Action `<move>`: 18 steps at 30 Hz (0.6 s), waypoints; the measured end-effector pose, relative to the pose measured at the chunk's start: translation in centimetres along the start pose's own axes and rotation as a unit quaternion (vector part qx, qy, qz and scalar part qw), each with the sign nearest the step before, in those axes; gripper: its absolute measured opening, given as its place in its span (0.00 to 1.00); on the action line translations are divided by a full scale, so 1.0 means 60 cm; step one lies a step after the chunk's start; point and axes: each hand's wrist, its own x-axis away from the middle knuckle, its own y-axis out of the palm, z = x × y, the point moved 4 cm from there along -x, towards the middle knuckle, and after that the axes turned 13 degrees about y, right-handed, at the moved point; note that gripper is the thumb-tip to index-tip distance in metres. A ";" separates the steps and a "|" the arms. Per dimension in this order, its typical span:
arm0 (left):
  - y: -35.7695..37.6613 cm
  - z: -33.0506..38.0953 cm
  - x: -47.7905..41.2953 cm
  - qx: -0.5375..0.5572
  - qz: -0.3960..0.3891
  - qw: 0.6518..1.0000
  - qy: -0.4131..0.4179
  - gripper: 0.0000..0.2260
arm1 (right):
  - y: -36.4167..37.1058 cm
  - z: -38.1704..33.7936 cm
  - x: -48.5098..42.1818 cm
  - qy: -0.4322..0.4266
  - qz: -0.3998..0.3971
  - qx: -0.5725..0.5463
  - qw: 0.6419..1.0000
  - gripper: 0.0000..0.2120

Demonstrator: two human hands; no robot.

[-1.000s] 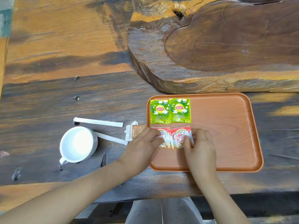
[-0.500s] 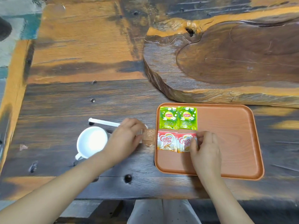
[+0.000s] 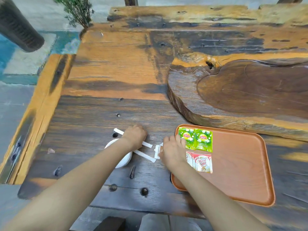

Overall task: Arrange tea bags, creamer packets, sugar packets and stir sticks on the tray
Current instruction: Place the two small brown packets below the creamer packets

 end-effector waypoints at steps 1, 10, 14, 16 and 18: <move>0.002 0.001 0.000 -0.007 0.001 1.000 0.003 0.11 | 0.003 -0.003 -0.002 0.006 -0.004 0.008 1.000 0.18; 0.013 -0.005 0.007 0.033 0.026 0.998 0.041 0.09 | -0.005 -0.007 -0.012 0.027 -0.040 -0.113 0.992 0.12; 0.011 0.014 0.010 0.090 0.016 0.993 0.071 0.06 | -0.048 0.031 -0.006 0.082 -0.076 -0.362 0.925 0.09; 0.021 0.032 0.010 0.100 0.002 0.990 0.098 0.06 | -0.064 0.061 0.006 0.127 -0.098 -0.472 0.867 0.14; 0.035 0.047 0.014 0.095 -0.010 0.986 0.134 0.07 | -0.073 0.093 0.022 0.166 -0.117 -0.557 0.806 0.13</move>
